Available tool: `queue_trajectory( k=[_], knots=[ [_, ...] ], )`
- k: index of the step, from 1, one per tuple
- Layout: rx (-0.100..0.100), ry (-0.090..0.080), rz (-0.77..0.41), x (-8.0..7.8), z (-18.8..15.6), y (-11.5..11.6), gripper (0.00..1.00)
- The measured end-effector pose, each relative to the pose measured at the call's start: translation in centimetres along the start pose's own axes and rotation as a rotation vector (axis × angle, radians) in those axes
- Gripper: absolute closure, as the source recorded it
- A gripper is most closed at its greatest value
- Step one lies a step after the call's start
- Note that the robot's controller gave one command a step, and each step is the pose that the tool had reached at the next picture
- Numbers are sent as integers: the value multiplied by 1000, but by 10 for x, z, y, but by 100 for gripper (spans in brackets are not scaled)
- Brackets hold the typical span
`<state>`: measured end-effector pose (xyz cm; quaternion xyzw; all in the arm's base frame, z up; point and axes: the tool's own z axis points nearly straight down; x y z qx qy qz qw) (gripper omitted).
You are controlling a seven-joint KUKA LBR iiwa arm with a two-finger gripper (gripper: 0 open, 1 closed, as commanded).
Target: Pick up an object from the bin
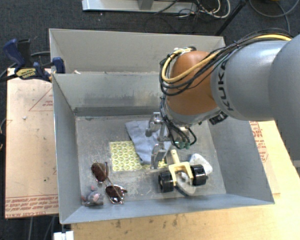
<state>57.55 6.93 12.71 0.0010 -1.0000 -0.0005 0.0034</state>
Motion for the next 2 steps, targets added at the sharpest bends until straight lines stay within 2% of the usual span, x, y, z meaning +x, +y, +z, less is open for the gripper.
queue_trajectory(
  k=[1, 2],
  knots=[
    [0, -7, 2, -2, -4, 0, 0],
    [0, -17, -249, -31, 32, -17, 0]
  ],
)
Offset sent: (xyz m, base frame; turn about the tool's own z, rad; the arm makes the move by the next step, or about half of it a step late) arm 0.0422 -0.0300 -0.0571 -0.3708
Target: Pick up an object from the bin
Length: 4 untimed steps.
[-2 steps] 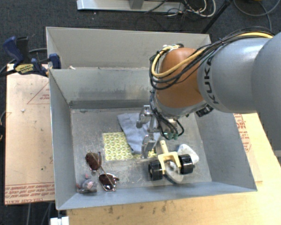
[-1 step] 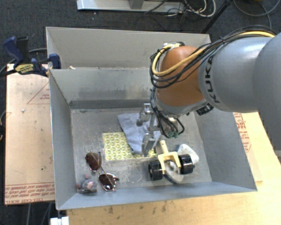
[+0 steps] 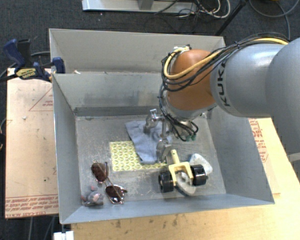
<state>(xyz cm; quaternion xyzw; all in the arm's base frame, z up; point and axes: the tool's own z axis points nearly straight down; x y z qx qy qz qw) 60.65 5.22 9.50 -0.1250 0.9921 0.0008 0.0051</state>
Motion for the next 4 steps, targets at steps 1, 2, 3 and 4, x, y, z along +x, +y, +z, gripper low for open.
queue_trajectory(
  k=[1, 2, 3, 4],
  knots=[
    [-3, 8, -49, -15, 18, -17, 0],
    [-4, 3, -168, -23, 18, -21, 0],
    [-1, -2, -297, -22, 16, -20, 0],
    [3, -12, -164, -30, 11, -21, 100]
  ],
)
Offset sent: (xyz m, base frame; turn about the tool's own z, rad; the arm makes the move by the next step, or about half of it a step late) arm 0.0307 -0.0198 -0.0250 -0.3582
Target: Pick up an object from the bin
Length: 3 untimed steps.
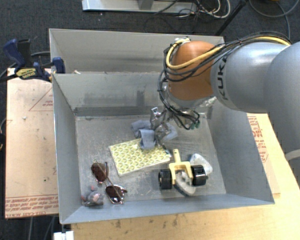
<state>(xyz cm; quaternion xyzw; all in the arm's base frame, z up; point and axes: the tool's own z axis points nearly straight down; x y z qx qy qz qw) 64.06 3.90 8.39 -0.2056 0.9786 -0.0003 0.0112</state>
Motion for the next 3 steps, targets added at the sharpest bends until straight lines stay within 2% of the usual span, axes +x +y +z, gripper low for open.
queue_trajectory(
  k=[2, 3],
  knots=[
    [-1, 3, 1, 0, -2, 0, 100],
    [-3, 10, 1, 0, -8, 0, 100]
  ],
)
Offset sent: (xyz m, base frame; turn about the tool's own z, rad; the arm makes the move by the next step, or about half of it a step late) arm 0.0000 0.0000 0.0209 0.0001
